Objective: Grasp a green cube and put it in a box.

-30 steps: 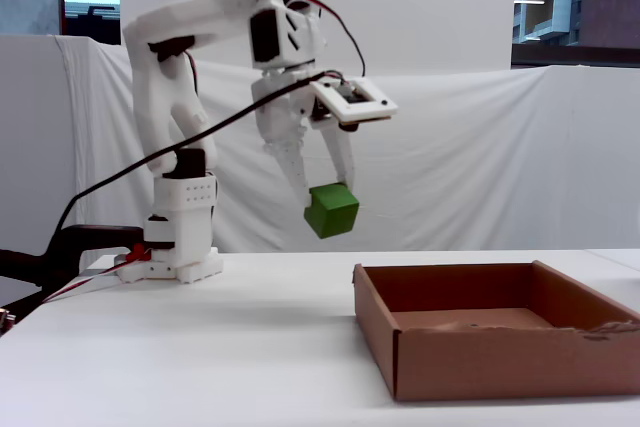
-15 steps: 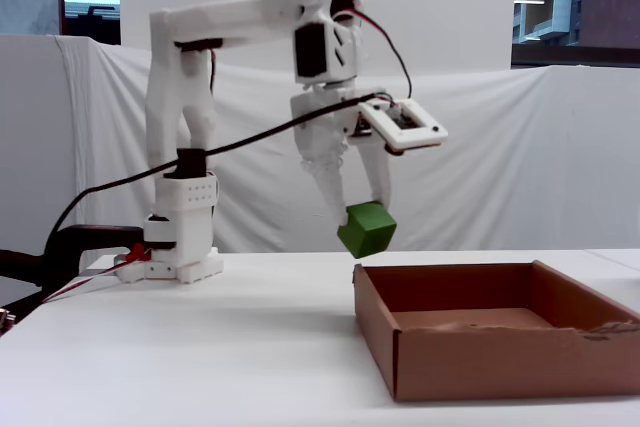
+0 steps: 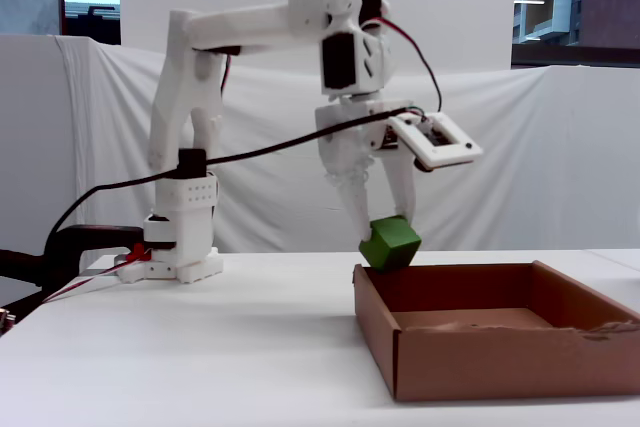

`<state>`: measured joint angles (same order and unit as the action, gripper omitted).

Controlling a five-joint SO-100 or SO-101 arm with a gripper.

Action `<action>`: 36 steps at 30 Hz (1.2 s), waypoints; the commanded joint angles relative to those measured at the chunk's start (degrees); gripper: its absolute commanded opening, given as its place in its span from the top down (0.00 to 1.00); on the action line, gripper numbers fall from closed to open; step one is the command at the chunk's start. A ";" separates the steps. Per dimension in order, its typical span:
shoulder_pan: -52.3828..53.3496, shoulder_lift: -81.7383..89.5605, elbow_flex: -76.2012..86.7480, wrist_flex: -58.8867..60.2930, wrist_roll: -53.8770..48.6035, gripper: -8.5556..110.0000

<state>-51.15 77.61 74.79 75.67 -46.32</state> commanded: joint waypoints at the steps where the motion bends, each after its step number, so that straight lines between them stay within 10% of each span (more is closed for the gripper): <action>1: -0.26 -0.44 -5.19 0.53 0.26 0.81; 36: -1.76 -11.95 -10.81 0.35 0.35 0.80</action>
<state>-52.29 65.21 67.24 76.11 -46.32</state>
